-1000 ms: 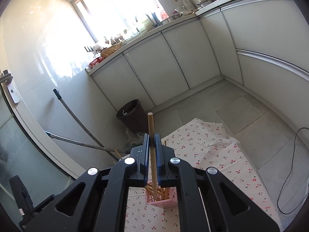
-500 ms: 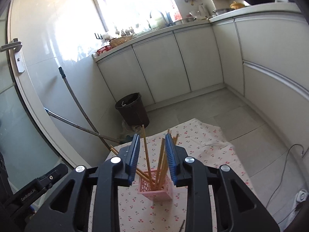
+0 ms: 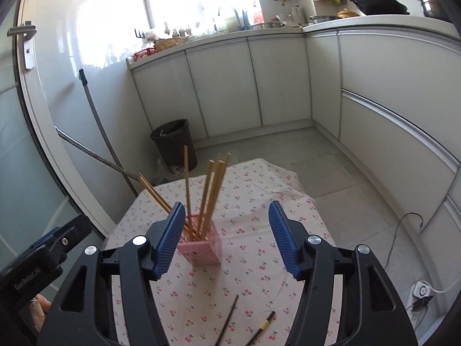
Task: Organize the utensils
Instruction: 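Withdraw both open tools toward the two black-and-gold chopsticks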
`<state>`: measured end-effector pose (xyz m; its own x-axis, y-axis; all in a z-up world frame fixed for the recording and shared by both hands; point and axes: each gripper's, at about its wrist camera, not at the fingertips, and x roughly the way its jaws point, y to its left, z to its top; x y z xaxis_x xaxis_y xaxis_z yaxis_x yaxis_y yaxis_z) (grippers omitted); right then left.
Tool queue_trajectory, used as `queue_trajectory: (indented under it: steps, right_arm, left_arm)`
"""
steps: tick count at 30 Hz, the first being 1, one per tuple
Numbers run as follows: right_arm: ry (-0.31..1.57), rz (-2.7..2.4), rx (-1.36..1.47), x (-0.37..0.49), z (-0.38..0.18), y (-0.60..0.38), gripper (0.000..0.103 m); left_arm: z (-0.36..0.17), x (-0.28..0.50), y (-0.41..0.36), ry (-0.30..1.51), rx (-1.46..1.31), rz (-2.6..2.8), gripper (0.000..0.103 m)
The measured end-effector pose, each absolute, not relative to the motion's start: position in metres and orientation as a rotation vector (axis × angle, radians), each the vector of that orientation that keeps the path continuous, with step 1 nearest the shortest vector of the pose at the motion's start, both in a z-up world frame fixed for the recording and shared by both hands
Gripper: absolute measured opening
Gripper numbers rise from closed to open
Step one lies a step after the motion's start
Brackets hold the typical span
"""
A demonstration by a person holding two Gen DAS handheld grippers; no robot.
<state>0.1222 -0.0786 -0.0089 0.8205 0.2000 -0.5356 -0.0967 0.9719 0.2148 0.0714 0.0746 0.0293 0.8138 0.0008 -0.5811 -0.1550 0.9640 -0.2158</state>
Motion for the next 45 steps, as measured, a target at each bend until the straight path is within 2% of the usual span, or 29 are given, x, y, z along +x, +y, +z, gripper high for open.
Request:
queue_trajectory:
  steps: [6,11,18,21,31,40,45]
  right_arm:
    - [0.621,0.101,0.146,0.115,-0.025,-0.086,0.072]
    - [0.637,0.066,0.126,0.114,-0.034,-0.092,0.078]
    - [0.639,-0.003,0.12,0.112,-0.039,-0.11,0.093]
    - [0.657,-0.02,0.115,0.11,-0.043,-0.115,0.095]
    - [0.745,-0.055,0.09,0.107,-0.064,-0.141,0.096]
    - [1.066,-0.003,0.379,0.11,-0.13,-0.186,0.096]
    - [1.153,0.002,0.458,0.11,-0.154,-0.196,0.096]
  left_arm:
    - [0.013,0.071,0.063,0.658,-0.217,0.076,0.086]
    - [0.006,0.07,0.053,0.664,-0.187,0.067,0.093]
    - [-0.004,0.074,0.043,0.679,-0.156,0.063,0.095]
    - [-0.009,0.078,0.039,0.698,-0.151,0.058,0.096]
    - [-0.039,0.099,0.021,0.822,-0.133,0.008,0.096]
    - [-0.126,0.143,0.02,1.216,-0.242,-0.026,0.096]
    - [-0.163,0.152,0.007,1.318,-0.22,-0.005,0.096]
